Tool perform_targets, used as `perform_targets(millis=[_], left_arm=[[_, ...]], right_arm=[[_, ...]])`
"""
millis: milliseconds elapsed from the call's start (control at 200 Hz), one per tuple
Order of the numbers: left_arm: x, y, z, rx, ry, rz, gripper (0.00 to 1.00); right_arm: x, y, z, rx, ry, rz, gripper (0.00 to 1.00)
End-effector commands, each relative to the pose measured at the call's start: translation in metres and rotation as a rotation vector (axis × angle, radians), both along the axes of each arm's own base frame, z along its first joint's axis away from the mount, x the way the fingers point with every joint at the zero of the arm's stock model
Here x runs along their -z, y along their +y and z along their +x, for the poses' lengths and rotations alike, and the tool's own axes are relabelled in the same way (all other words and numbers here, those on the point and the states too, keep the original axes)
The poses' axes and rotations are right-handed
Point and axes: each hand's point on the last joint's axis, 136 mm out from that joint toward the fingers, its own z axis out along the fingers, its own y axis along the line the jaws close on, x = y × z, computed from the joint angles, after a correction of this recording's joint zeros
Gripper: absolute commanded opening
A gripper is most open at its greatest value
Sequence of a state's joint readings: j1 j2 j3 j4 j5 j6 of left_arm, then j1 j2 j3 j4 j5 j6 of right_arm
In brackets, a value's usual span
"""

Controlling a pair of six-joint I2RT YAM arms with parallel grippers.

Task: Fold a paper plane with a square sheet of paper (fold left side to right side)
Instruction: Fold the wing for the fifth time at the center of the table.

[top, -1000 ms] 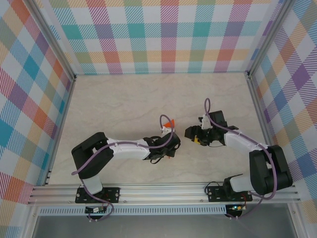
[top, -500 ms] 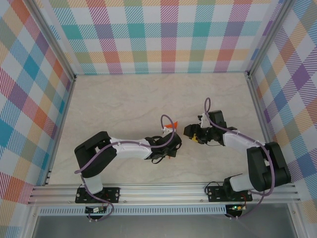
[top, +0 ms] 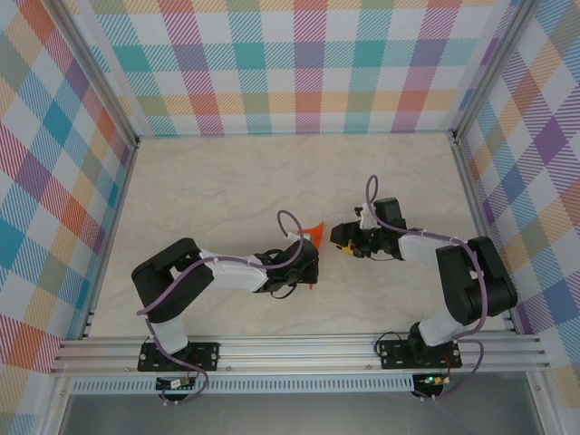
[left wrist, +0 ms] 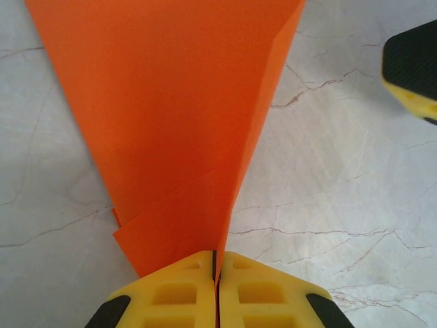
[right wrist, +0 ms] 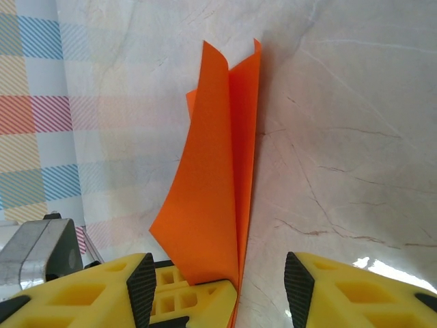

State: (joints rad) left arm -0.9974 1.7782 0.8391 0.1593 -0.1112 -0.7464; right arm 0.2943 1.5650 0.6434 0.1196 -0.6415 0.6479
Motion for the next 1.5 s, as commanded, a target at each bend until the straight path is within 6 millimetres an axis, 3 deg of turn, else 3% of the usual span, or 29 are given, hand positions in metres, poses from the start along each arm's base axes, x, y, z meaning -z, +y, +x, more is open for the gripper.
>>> perform_targets(millis=[0,680,1140,1495], left_arm=[[-0.002,-0.001,0.001,-0.020,0.027,-0.070,0.05],[-0.004,0.000,0.004,-0.065,0.072,-0.236,0.00],[0.000,0.004,0.005,-0.086,0.089,-0.264,0.00],[-0.001,0.006,0.005,-0.088,0.086,-0.265,0.22]], right_arm=[[0.005,0.005,-0.005,-0.033,0.001,0.016,0.55],[0.009,0.041,0.003,-0.110,-0.010,0.057,0.47],[0.035,0.054,0.008,-0.114,0.052,-0.005,0.39],[0.058,0.041,0.001,-0.095,0.122,-0.100,0.38]])
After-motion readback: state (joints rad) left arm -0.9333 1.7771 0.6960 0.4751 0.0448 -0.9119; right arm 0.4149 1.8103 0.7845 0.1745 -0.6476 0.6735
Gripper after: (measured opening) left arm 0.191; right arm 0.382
